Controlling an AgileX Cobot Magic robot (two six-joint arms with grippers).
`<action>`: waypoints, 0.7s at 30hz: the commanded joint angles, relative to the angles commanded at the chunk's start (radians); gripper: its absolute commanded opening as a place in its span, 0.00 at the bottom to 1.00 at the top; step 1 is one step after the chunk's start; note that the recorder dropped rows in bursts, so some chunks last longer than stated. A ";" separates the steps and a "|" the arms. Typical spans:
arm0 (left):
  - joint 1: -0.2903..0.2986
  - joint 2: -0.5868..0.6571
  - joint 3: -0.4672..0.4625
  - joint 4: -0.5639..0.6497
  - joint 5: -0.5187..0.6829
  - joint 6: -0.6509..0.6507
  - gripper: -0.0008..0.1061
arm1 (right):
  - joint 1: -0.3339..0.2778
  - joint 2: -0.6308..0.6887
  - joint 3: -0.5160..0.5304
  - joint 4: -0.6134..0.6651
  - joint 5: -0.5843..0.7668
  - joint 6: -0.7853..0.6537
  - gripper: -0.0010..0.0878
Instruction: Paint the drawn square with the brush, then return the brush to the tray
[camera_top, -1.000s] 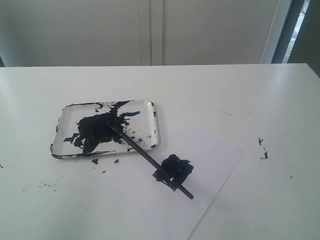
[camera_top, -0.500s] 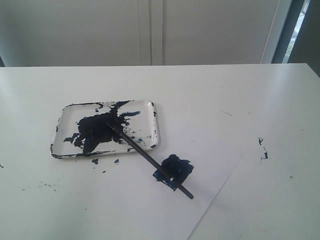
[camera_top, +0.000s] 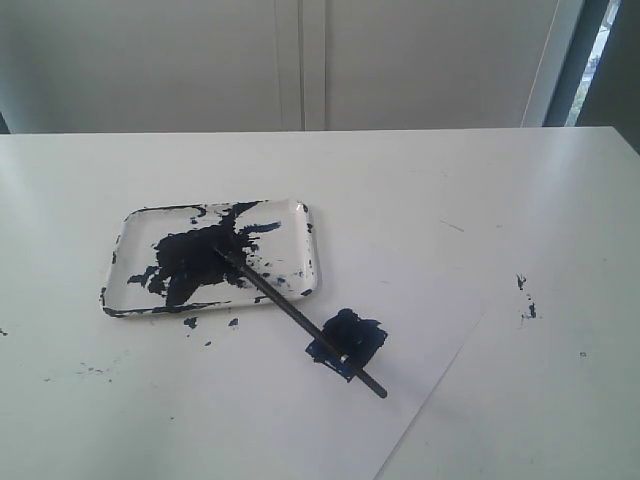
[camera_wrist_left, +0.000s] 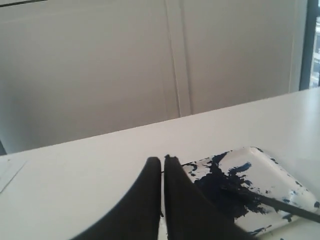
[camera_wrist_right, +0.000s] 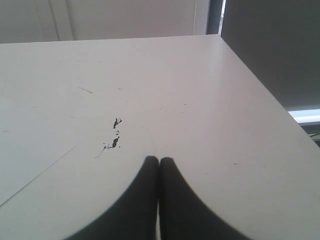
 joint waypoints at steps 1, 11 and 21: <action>0.023 -0.017 0.021 0.000 0.028 0.000 0.10 | 0.000 0.000 0.000 0.000 0.000 0.000 0.01; 0.049 -0.125 0.127 0.000 0.216 -0.036 0.10 | 0.000 0.000 0.000 0.000 0.002 0.000 0.01; 0.049 -0.125 0.125 -0.170 0.198 0.139 0.10 | 0.000 0.000 0.000 0.000 0.002 0.000 0.01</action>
